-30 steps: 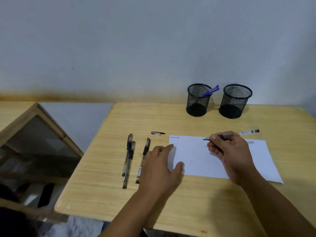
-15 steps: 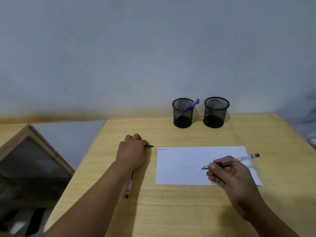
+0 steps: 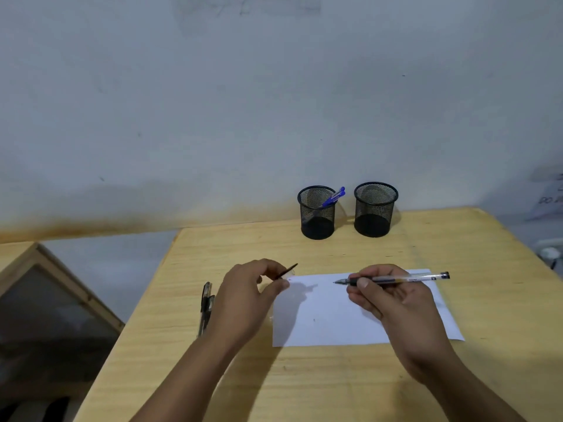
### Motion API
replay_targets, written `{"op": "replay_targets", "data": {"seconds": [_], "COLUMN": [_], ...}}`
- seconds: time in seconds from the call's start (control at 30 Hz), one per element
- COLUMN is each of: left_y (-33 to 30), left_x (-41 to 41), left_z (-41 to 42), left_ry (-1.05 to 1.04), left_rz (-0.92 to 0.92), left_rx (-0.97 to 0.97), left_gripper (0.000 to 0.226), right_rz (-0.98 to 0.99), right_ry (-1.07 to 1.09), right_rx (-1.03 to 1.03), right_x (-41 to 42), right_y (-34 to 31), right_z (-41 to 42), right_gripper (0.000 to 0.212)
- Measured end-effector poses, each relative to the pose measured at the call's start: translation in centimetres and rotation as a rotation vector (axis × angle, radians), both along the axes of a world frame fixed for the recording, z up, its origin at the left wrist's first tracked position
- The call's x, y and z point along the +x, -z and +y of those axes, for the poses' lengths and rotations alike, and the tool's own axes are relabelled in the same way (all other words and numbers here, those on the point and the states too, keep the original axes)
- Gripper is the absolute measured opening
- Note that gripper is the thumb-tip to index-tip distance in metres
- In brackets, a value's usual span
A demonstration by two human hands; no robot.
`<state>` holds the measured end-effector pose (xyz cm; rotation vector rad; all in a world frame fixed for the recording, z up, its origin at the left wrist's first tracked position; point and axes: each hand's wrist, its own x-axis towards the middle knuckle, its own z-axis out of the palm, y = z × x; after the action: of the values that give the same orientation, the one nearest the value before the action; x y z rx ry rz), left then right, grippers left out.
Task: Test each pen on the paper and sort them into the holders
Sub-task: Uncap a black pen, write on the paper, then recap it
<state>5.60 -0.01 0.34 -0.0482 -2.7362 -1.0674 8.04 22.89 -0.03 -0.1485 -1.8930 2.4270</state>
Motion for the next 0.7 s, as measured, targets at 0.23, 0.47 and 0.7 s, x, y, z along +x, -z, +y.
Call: {"op": "replay_targets", "data": {"seconds": [0.23, 0.47, 0.7], "left_y": [-0.1, -0.3, 0.1], "left_x": [1.9, 2.0, 2.2], "left_z": [1.2, 1.7, 1.7], "left_ry": [0.081, 0.116, 0.144], "left_rz": [-0.020, 0.003, 0.015], "left_rx": [0.099, 0.043, 0.029], "left_gripper": [0.012, 0.015, 0.008], "right_rz": [0.033, 0.007, -0.013], "right_ry": [-0.041, -0.084, -0.091], "right_rx": [0.128, 0.112, 0.120], "right_x": [-0.1, 0.3, 0.6], "right_y": [-1.1, -0.6, -0.1], "right_z": [-1.0, -1.3, -1.4], "right_gripper": [0.004, 0.006, 0.010]}}
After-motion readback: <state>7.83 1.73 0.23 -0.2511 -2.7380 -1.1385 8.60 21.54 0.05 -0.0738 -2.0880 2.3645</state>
